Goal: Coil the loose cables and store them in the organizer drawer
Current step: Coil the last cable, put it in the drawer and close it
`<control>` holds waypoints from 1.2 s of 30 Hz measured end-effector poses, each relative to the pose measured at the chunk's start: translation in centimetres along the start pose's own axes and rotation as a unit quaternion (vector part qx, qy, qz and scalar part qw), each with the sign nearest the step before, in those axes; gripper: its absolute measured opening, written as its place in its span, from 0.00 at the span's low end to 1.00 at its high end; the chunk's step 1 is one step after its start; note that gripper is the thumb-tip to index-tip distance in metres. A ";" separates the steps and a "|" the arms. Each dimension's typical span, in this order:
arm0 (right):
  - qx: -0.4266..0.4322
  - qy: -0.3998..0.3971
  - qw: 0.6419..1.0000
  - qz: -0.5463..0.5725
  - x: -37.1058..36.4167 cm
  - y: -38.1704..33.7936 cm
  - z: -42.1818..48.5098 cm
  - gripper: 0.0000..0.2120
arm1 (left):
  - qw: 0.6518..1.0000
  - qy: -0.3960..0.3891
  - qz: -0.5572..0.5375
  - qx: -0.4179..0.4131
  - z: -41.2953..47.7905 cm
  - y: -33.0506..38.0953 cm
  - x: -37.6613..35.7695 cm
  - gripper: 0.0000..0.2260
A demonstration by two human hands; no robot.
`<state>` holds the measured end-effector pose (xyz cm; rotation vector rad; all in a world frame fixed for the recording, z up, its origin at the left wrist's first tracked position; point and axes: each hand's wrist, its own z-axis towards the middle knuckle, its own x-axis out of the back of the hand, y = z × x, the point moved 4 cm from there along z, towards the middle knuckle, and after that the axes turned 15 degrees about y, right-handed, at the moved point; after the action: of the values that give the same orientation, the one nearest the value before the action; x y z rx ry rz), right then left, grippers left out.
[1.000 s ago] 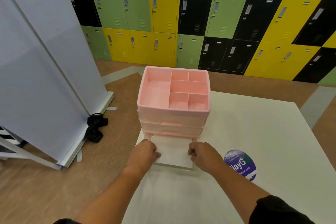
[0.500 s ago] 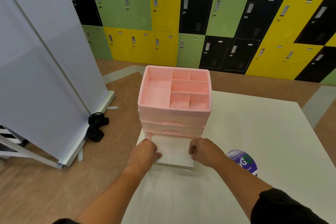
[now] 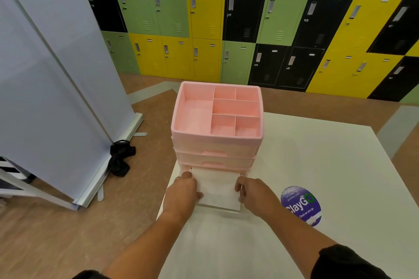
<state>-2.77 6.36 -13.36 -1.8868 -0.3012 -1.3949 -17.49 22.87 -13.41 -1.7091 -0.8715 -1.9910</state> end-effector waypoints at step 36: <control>0.092 0.014 0.995 -0.027 0.5 0.4 -2.1 0.23 | 0.992 -0.014 0.100 -0.081 -0.3 2.6 1.4 0.18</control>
<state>-3.89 4.51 -12.86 -1.7182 -0.4546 -1.3786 -16.28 20.93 -11.55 -1.8371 -0.5358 -1.9521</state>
